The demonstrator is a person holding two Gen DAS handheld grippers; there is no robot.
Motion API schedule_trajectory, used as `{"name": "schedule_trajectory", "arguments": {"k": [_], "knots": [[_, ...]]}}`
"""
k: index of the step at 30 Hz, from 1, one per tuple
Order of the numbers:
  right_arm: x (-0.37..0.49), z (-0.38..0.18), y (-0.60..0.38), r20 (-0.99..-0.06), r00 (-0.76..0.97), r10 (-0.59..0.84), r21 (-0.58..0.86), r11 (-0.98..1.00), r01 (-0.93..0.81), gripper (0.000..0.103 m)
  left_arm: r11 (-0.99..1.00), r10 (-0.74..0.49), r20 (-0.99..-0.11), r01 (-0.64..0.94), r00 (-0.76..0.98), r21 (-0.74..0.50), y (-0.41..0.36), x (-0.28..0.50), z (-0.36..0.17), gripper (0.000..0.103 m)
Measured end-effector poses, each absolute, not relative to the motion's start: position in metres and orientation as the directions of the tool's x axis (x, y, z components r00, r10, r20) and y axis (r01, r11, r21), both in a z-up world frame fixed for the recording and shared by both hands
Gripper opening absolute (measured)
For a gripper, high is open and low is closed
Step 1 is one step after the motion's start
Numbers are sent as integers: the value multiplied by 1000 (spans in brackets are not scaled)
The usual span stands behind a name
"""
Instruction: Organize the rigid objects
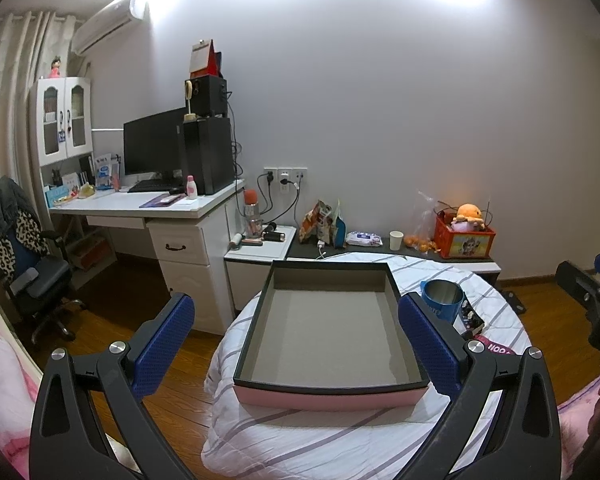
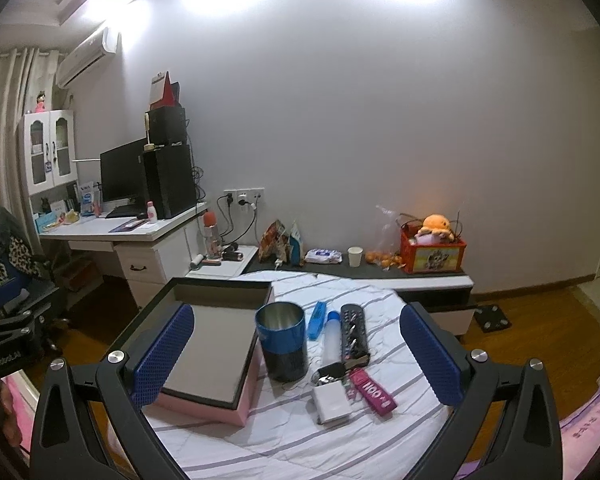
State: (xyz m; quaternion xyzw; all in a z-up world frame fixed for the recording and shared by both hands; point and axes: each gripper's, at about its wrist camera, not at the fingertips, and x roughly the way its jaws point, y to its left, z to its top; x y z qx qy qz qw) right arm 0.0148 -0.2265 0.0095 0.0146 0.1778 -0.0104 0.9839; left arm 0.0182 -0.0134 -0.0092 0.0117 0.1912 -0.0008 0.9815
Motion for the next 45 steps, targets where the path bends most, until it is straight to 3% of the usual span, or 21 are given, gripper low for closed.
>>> {"name": "schedule_trajectory", "arguments": {"k": [45], "knots": [[10, 13, -224, -286, 957, 46, 47, 998, -34, 103, 1000, 2, -376, 8, 926, 27, -8, 17, -14, 103]]}}
